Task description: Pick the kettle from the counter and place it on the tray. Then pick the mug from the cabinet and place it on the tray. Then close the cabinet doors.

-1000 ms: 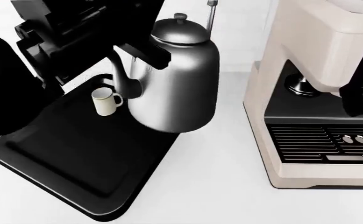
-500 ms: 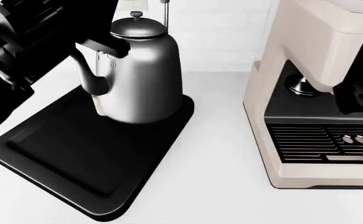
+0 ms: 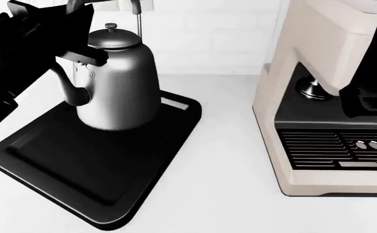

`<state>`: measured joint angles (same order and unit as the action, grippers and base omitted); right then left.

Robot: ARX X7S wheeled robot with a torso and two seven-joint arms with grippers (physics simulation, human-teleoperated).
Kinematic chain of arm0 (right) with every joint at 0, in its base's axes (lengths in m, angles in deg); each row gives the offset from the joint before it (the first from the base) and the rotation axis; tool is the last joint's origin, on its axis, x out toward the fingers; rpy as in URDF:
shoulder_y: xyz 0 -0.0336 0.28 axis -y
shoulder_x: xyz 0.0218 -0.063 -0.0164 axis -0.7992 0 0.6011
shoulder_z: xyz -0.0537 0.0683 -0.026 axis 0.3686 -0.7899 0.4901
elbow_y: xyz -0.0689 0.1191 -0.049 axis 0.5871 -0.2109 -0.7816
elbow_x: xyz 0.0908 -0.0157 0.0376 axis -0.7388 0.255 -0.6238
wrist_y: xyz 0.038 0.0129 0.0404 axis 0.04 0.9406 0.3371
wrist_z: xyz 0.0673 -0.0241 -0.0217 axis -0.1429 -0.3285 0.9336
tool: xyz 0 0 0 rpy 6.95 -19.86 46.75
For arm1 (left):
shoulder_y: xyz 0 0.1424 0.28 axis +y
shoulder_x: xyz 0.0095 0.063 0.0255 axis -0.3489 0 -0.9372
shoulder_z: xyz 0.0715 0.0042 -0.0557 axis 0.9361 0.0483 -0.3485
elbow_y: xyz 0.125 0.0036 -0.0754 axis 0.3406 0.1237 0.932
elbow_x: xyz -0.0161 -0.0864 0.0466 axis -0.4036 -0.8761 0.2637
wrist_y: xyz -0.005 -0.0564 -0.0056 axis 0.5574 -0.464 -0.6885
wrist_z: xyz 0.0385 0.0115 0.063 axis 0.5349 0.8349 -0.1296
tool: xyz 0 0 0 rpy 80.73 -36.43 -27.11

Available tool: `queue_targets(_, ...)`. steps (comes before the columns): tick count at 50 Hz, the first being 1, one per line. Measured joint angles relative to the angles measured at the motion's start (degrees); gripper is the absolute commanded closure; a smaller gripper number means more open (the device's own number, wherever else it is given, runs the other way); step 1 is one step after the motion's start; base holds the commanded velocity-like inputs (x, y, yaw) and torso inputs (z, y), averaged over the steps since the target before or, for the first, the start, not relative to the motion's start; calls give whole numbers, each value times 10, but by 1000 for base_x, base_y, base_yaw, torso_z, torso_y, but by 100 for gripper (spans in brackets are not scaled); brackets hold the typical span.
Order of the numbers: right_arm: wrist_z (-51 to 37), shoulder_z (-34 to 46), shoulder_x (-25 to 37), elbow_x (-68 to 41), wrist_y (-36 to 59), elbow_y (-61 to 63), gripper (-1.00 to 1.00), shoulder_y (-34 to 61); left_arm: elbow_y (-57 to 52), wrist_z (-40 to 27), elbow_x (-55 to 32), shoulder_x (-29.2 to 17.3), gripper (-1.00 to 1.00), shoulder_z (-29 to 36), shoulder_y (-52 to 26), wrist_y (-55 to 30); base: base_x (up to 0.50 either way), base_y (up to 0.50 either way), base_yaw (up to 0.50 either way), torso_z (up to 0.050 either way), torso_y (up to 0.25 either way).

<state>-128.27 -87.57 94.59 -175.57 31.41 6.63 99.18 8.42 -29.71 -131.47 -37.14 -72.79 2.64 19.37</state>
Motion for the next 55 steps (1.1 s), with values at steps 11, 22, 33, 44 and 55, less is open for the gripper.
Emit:
queue_targets(11,4,-3,-7,5,6,0,-100,-4,-4,4,6,-12,100,-10,30,12,0,0,0,2,4)
queue_targets(22,9,-6,-15,11,14,0,-100,-9,-5,10,12,-20,100,-16,57,24,0,0,0,1,4)
queue_targets(33,12,-10,-21,15,20,0,-100,-13,-9,14,19,-26,100,-19,87,33,0,0,0,2,4)
queue_targets(44,17,-14,-29,20,27,-1,-100,-16,-14,22,25,-31,100,-18,116,42,0,0,0,1,4)
queue_targets(55,19,-13,-34,24,32,-2,-100,-17,-18,31,31,-36,100,-14,145,48,0,0,0,2,5)
